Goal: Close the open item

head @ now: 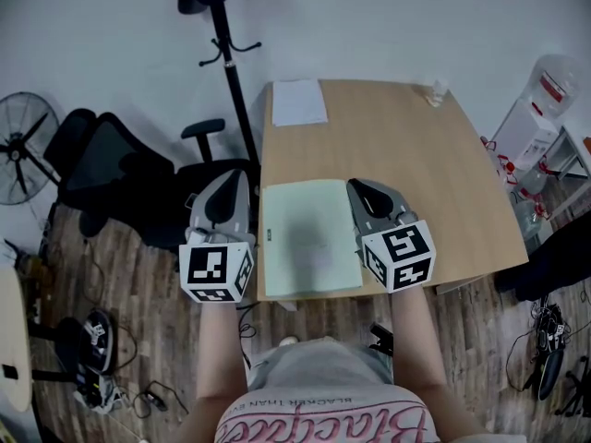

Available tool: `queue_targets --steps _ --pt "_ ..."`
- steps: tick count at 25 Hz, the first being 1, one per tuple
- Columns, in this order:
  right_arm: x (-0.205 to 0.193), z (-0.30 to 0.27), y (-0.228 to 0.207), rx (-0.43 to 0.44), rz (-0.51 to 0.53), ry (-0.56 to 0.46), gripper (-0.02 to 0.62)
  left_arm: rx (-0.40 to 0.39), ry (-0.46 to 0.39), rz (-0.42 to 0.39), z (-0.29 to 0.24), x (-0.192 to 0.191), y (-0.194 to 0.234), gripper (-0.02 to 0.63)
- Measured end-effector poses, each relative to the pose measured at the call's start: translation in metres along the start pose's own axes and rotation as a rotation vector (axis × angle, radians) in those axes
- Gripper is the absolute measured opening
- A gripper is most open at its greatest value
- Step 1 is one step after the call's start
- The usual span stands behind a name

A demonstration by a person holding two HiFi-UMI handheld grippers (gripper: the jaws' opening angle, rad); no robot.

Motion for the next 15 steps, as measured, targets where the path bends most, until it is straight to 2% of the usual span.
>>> queue_targets --steps 7,15 --pt "0.018 0.019 -0.025 -0.095 0.035 -0.098 0.0 0.007 -0.012 -0.008 0.001 0.006 0.001 0.015" --pt "0.021 0.025 -0.042 -0.144 0.058 -0.112 0.0 0.0 -0.014 -0.026 -0.004 0.01 0.0 0.015"
Point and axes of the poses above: the fingertips, and each gripper's own axes: z backward along the fingers, y to its left, x out of its top, the point moved 1 cm from there along z, backward along the fingers, and after that the axes turned 7 degrees about -x, right-handed, at the moved point
